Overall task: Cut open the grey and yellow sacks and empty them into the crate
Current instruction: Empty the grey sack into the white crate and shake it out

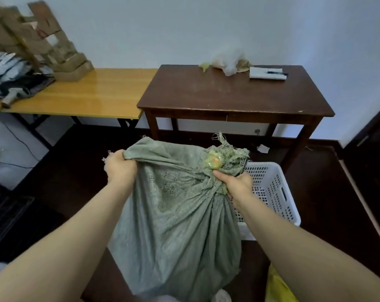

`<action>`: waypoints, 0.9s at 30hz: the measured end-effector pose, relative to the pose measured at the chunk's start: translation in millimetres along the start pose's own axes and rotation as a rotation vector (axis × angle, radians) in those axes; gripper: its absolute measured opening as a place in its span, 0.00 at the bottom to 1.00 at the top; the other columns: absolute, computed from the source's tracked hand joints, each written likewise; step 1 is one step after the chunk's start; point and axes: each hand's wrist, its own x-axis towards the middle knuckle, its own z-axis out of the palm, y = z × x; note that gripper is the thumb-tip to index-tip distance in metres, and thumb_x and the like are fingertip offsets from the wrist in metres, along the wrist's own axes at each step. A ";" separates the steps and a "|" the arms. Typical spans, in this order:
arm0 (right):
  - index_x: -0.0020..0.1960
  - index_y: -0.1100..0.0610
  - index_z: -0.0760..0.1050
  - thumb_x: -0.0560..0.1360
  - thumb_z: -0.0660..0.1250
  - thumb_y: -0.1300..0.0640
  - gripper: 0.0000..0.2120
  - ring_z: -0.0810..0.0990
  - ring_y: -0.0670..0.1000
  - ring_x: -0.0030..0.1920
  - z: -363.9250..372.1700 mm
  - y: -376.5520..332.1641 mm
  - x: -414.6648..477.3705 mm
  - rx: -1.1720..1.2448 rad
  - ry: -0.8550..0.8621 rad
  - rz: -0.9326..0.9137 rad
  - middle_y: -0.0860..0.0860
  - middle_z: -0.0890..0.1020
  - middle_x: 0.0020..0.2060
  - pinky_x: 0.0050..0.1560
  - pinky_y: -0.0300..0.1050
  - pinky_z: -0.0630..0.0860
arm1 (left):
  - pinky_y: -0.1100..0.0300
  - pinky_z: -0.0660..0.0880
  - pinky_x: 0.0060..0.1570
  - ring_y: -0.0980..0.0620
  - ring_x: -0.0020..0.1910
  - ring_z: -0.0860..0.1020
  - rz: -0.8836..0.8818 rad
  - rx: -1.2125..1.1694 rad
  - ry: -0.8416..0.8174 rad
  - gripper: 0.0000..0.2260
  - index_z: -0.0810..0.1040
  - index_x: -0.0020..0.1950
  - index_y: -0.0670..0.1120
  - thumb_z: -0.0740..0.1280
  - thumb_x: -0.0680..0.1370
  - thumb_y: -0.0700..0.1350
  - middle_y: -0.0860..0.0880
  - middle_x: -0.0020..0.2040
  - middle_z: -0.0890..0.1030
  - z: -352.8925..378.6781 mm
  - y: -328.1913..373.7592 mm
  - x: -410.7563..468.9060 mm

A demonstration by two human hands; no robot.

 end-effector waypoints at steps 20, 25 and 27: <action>0.66 0.58 0.69 0.63 0.79 0.61 0.34 0.74 0.51 0.38 100.1 -40.6 205.6 0.308 0.232 0.207 0.61 0.78 0.59 0.35 0.41 0.69 | 0.49 0.76 0.48 0.47 0.44 0.78 0.145 -0.060 -0.399 0.04 0.75 0.42 0.46 0.66 0.76 0.41 0.46 0.42 0.80 168.2 98.7 171.3; 0.68 0.59 0.69 0.63 0.80 0.61 0.36 0.76 0.54 0.43 57.8 -6.0 230.3 0.245 0.265 0.390 0.62 0.78 0.59 0.28 0.38 0.71 | 0.60 0.72 0.38 0.54 0.39 0.76 0.131 0.185 -0.541 0.06 0.78 0.43 0.43 0.63 0.77 0.39 0.50 0.40 0.80 220.1 68.2 170.5; 0.67 0.60 0.70 0.63 0.79 0.64 0.35 0.77 0.53 0.37 37.3 1.5 242.7 0.237 0.250 0.450 0.62 0.80 0.56 0.22 0.37 0.71 | 0.61 0.65 0.29 0.56 0.30 0.69 0.096 0.243 -0.521 0.15 0.70 0.30 0.45 0.62 0.77 0.37 0.51 0.30 0.74 243.2 61.4 171.8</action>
